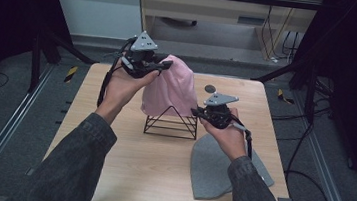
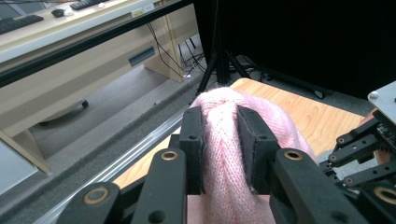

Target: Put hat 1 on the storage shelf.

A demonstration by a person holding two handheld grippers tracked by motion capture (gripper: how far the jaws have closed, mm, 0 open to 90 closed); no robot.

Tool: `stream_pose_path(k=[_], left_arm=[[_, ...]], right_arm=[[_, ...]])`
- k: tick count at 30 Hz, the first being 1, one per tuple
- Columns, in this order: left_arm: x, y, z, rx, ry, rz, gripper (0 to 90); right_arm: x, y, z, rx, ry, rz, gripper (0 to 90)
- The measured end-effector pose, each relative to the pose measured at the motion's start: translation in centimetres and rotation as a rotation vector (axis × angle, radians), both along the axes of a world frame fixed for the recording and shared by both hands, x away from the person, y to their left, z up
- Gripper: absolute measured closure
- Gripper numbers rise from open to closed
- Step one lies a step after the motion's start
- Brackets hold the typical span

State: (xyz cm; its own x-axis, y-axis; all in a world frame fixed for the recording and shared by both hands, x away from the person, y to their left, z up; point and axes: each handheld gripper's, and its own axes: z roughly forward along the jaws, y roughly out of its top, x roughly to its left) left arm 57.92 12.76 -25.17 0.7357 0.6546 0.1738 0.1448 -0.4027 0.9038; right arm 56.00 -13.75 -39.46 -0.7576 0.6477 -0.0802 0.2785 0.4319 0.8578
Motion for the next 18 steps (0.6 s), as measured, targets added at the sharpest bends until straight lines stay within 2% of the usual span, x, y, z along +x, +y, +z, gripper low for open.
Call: stream_pose_path(k=[7,10,18], left_arm=[[-0.1,-0.3,-0.6,0.0,0.018,-0.016,72.4],[-0.3,-0.6,-0.8,0.016,0.019,-0.023,72.5],[-0.4,-1.0,-1.4,0.013,0.024,-0.032,72.4]], right_arm=[[-0.2,-0.4,-0.8,-0.013,0.011,-0.008,83.4],[-0.3,-0.6,-1.2,-0.013,0.012,-0.01,83.4],[-0.4,-0.8,-1.7,-0.033,0.016,-0.017,83.4]])
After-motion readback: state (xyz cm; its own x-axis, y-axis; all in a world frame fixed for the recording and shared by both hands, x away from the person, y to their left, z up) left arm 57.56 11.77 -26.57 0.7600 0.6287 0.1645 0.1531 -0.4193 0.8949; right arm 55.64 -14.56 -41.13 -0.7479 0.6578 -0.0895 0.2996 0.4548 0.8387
